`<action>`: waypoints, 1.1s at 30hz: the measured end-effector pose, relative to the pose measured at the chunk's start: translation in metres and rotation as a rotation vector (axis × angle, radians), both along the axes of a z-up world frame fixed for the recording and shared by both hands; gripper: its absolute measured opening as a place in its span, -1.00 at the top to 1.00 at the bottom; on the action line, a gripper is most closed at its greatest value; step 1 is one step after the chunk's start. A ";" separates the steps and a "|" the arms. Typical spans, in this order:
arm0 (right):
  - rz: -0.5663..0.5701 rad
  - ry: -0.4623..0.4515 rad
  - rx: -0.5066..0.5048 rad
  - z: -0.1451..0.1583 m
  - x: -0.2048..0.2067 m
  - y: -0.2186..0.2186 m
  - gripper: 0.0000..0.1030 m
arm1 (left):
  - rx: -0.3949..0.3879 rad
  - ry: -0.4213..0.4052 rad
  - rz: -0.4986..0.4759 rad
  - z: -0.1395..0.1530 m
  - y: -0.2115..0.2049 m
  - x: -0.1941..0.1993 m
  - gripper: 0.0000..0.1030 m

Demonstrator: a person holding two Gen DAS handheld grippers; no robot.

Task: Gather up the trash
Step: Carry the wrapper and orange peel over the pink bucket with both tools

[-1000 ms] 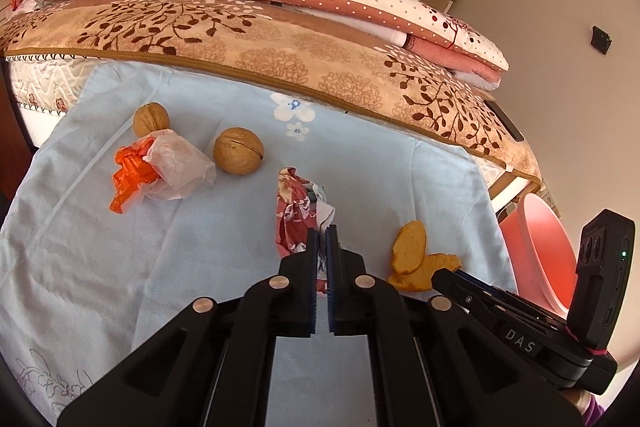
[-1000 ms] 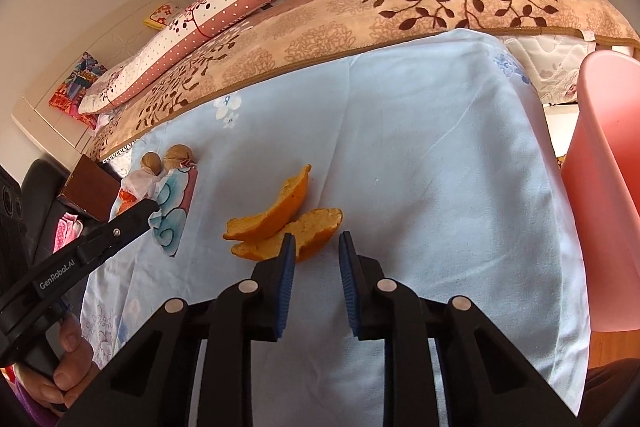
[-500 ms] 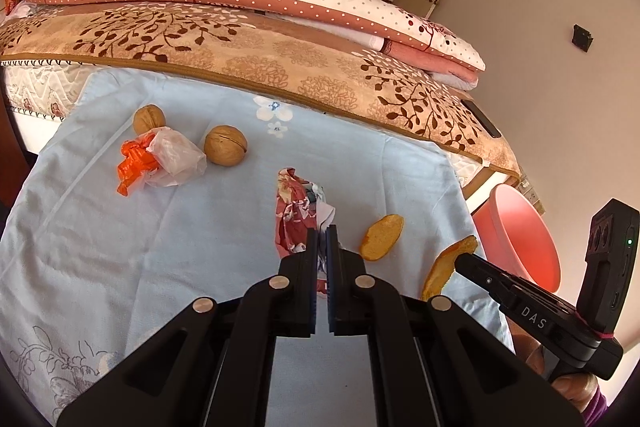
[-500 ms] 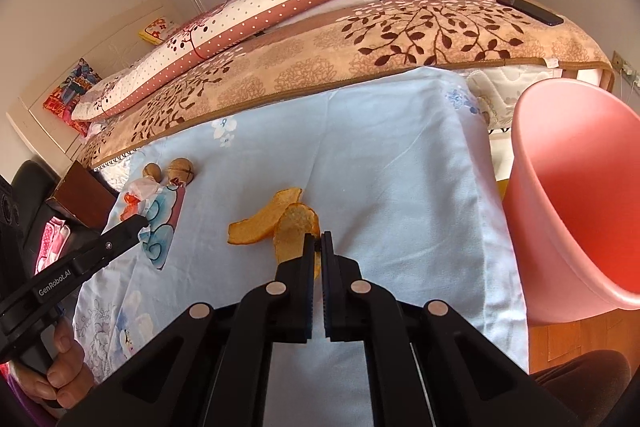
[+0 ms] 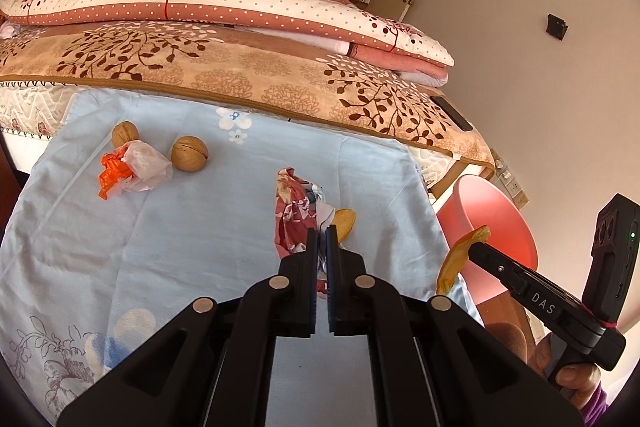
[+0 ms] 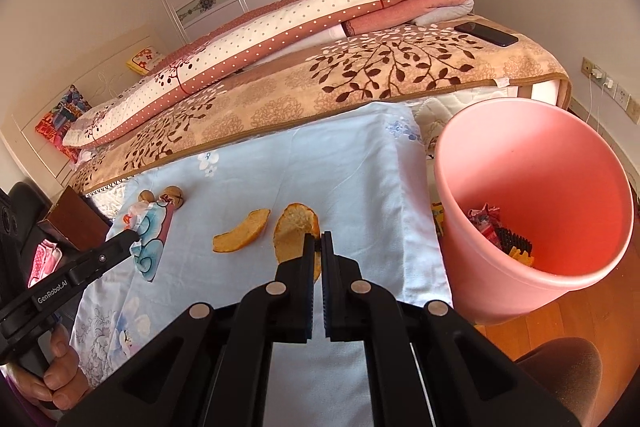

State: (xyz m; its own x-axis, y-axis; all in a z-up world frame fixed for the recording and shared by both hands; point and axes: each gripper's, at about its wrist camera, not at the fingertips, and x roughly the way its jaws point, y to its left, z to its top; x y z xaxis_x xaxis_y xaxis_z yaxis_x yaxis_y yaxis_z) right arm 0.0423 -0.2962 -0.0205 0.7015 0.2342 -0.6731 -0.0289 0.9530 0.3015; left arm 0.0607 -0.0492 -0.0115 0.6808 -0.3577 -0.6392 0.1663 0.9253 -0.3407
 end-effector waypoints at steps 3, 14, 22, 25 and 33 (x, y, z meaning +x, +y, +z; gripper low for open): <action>-0.017 -0.012 -0.006 0.002 -0.004 -0.008 0.95 | -0.003 -0.004 -0.018 0.002 -0.008 -0.002 0.94; -0.086 -0.063 0.004 0.012 -0.016 -0.043 0.95 | 0.015 -0.026 -0.091 0.013 -0.051 0.000 0.94; -0.162 -0.088 0.020 0.017 -0.019 -0.080 0.95 | 0.019 -0.058 -0.149 0.024 -0.087 0.007 0.94; -0.194 -0.096 0.026 0.018 -0.020 -0.096 0.95 | 0.022 -0.066 -0.170 0.026 -0.100 0.010 0.94; -0.279 -0.128 0.009 0.022 -0.022 -0.133 0.95 | 0.029 -0.084 -0.238 0.032 -0.138 0.015 0.94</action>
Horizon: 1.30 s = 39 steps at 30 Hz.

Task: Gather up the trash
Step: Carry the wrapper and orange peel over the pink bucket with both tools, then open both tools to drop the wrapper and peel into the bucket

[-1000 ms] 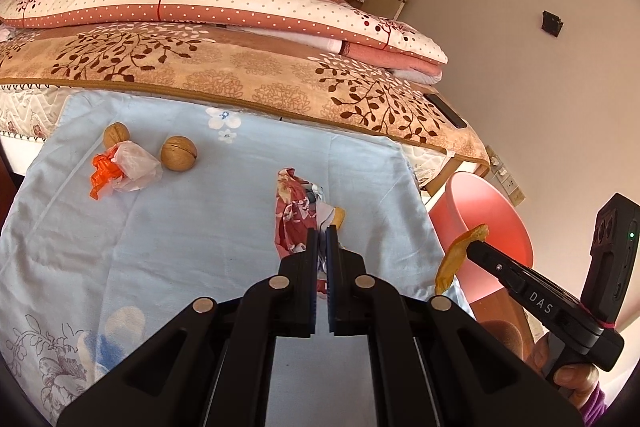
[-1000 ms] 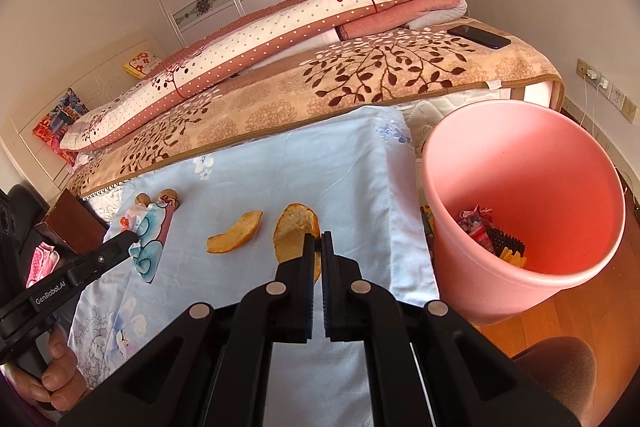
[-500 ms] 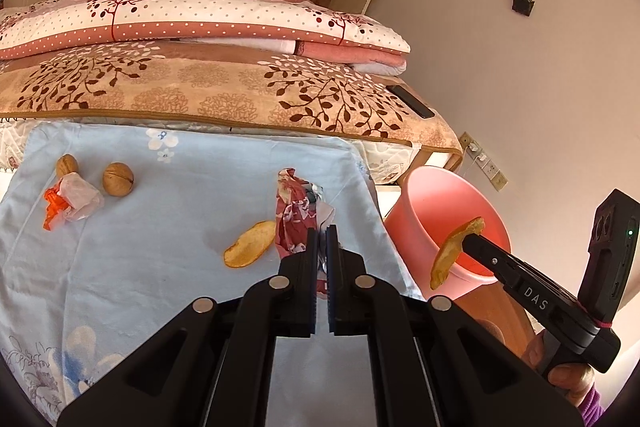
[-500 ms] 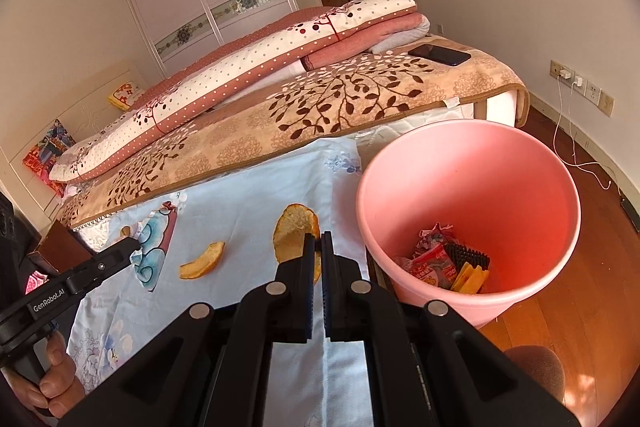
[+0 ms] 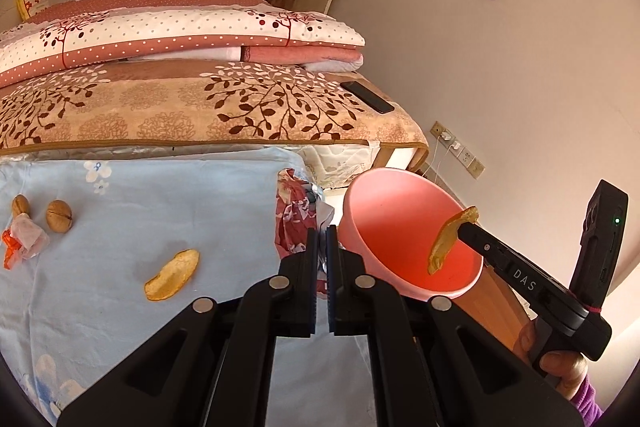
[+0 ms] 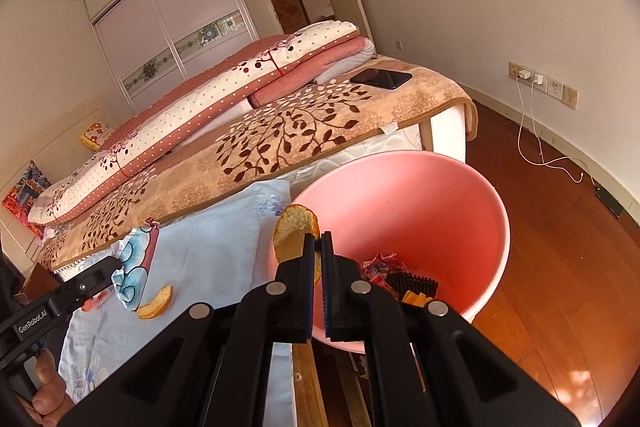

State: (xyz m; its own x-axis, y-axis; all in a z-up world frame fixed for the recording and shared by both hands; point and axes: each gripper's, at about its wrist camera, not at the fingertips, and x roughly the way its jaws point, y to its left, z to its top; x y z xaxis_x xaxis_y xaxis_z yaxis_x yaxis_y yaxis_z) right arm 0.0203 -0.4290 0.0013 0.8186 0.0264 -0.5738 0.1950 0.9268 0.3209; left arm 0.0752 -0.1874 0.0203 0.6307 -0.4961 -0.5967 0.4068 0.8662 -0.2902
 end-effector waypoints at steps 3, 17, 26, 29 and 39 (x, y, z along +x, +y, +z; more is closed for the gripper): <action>-0.020 0.001 -0.009 -0.002 0.000 -0.011 0.95 | 0.008 -0.010 -0.032 0.002 -0.016 0.001 0.94; -0.066 0.032 0.006 -0.023 0.003 -0.042 0.94 | 0.037 -0.008 -0.146 -0.009 -0.087 0.013 0.94; -0.073 0.051 0.028 -0.036 0.009 -0.052 0.94 | 0.058 0.017 -0.178 -0.024 -0.115 0.020 0.94; -0.075 0.058 0.034 -0.040 0.010 -0.054 0.94 | 0.055 0.027 -0.170 -0.028 -0.119 0.024 0.94; -0.083 0.078 0.063 -0.048 0.014 -0.062 0.75 | 0.088 0.067 -0.175 -0.040 -0.127 0.029 0.35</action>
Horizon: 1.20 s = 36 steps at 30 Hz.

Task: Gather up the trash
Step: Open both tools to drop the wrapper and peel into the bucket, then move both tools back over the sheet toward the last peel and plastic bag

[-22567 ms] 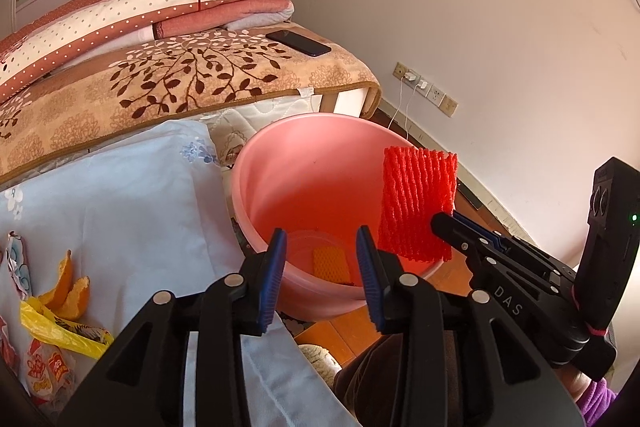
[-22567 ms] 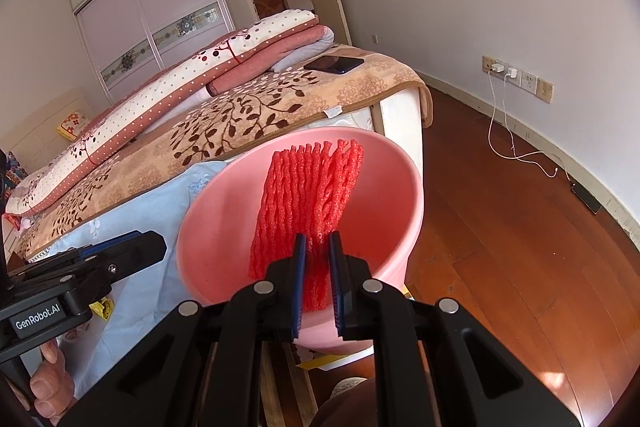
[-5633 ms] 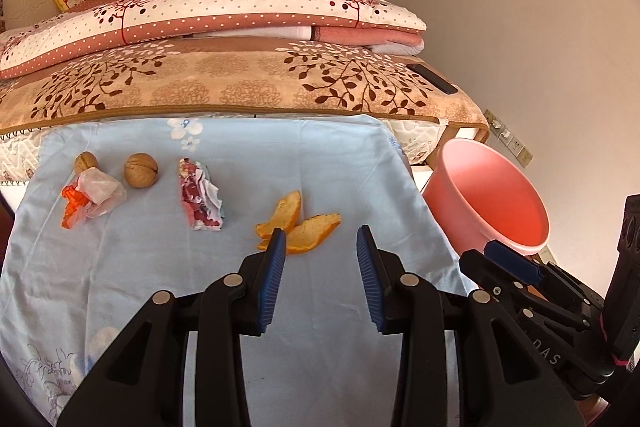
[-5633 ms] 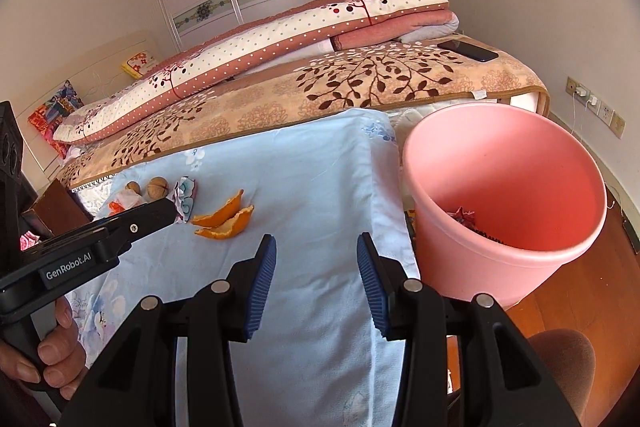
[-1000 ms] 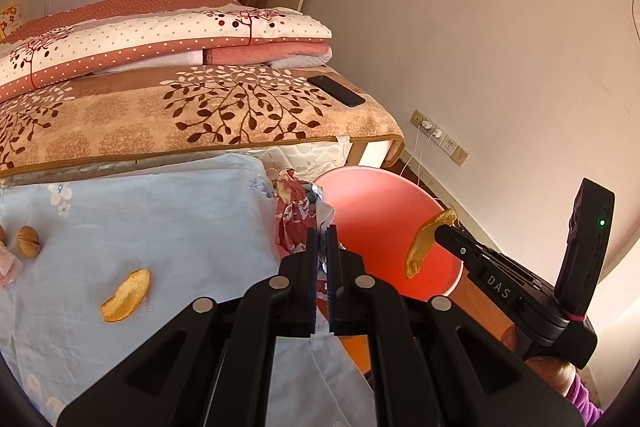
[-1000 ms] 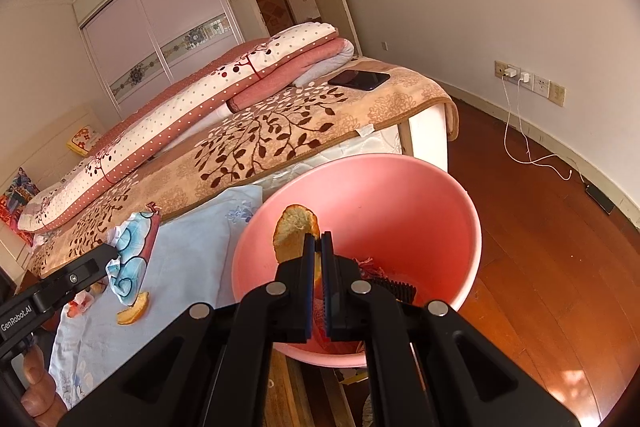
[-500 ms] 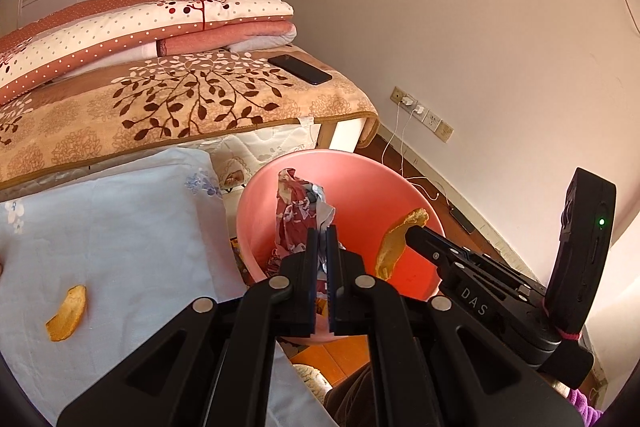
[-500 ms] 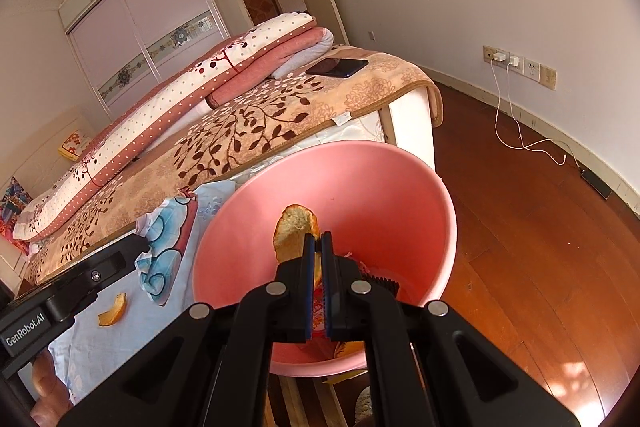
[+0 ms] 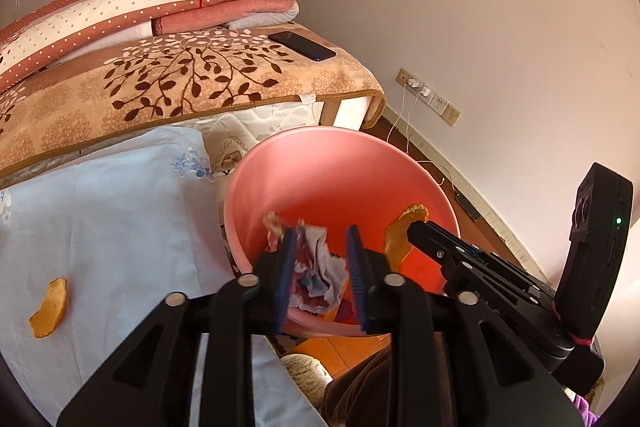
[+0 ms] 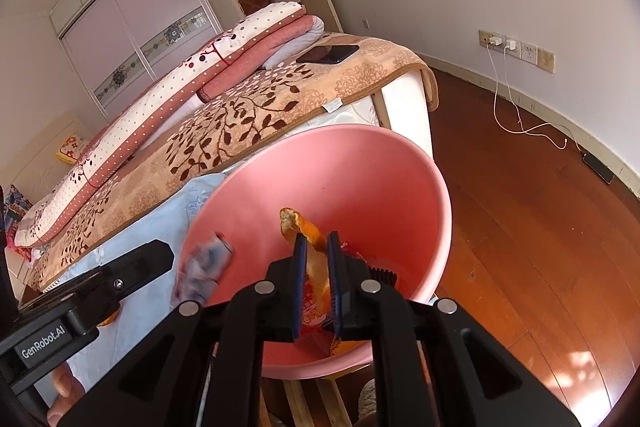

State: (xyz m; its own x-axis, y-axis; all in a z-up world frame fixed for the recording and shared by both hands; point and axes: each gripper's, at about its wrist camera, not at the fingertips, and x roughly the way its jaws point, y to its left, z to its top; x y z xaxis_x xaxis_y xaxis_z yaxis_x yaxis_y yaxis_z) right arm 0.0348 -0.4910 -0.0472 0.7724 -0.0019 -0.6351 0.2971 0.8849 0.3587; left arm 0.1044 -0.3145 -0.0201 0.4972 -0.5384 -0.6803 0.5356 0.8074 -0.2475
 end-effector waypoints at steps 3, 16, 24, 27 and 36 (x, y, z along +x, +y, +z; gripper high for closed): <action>-0.008 -0.005 0.004 0.000 -0.002 -0.001 0.61 | -0.007 0.000 0.002 0.000 0.002 -0.001 0.31; 0.010 -0.024 -0.023 0.011 -0.009 0.011 0.45 | -0.029 -0.015 0.040 0.011 0.018 -0.008 0.31; 0.032 -0.049 -0.039 0.024 -0.021 0.025 0.33 | -0.045 -0.041 0.064 0.021 0.035 -0.018 0.31; 0.045 -0.054 -0.044 0.029 -0.026 0.034 0.32 | -0.036 -0.056 0.076 0.023 0.043 -0.022 0.31; 0.104 -0.069 -0.054 0.035 -0.037 0.073 0.23 | 0.007 -0.111 0.128 0.024 0.077 -0.040 0.31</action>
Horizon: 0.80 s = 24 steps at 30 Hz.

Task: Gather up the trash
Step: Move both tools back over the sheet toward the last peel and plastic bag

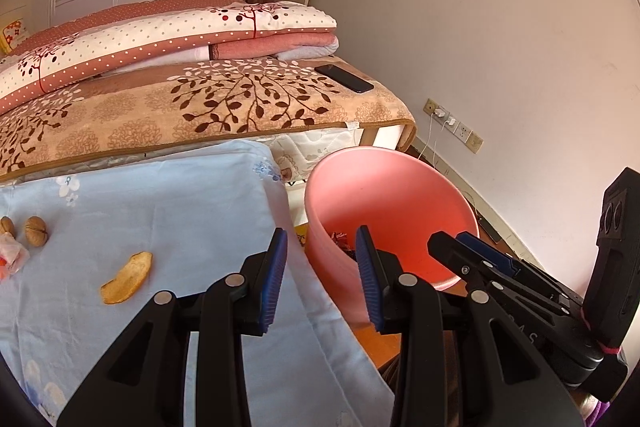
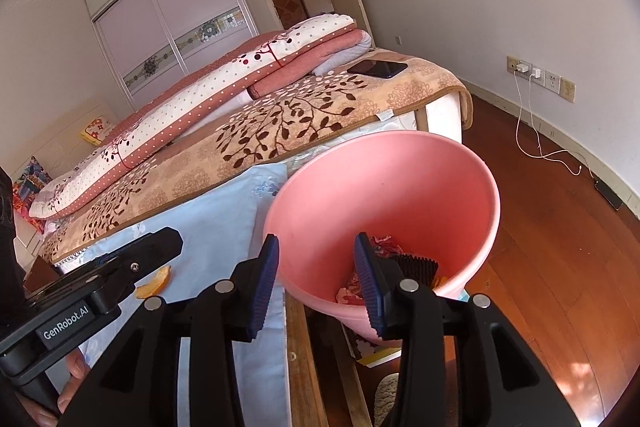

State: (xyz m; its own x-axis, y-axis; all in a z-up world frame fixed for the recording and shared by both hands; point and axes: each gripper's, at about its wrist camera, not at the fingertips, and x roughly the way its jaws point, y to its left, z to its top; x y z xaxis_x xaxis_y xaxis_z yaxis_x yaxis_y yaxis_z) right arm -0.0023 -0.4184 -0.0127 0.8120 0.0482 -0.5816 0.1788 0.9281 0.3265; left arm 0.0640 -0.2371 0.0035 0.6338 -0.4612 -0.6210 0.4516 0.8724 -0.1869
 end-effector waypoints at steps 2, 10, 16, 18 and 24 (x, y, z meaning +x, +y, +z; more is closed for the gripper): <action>0.018 -0.004 -0.003 0.000 -0.003 0.012 0.22 | 0.017 -0.010 0.020 -0.001 0.009 -0.004 0.31; 0.079 -0.022 -0.030 0.000 -0.012 0.057 0.20 | 0.041 -0.025 0.098 -0.007 0.054 -0.020 0.31; 0.153 0.009 -0.024 -0.005 -0.016 0.085 0.20 | 0.041 -0.026 0.156 -0.011 0.085 -0.032 0.31; 0.186 0.025 -0.042 -0.008 -0.018 0.097 0.20 | 0.036 -0.026 0.173 -0.012 0.096 -0.036 0.31; 0.235 0.032 -0.082 -0.005 -0.021 0.119 0.11 | 0.010 -0.017 0.218 -0.014 0.120 -0.047 0.31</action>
